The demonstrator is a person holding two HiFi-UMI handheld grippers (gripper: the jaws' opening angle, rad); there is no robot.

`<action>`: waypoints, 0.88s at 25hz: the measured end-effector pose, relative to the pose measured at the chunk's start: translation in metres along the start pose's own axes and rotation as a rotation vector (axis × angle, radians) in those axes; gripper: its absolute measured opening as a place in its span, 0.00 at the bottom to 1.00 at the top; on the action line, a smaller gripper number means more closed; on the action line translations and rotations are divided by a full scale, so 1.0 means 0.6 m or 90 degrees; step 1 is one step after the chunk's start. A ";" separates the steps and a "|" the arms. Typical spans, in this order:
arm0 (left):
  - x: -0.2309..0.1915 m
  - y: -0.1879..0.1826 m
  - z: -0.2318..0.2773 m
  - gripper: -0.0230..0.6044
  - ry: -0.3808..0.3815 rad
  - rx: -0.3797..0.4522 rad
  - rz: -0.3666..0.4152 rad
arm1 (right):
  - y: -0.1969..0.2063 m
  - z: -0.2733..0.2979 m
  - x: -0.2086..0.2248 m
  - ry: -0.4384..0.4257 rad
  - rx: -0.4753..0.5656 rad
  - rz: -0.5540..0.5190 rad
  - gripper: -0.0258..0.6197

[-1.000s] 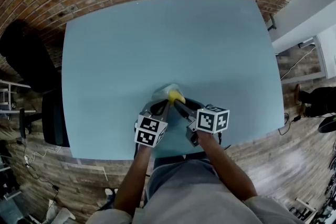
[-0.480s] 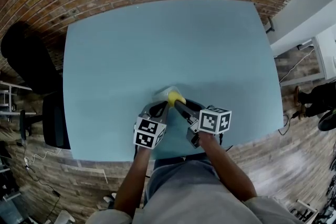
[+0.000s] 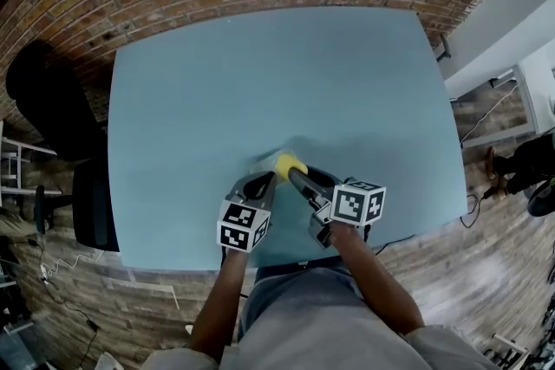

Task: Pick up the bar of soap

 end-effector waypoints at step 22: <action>-0.002 -0.057 -0.044 0.04 -0.002 0.076 -0.018 | -0.065 -0.024 -0.089 -0.092 0.069 0.024 0.23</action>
Point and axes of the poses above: the fingertips, and each gripper's own axes: z forward along the fingers, x to its right, y out of its underside, the point moved 3 cm from there along -z, backward along the fingers
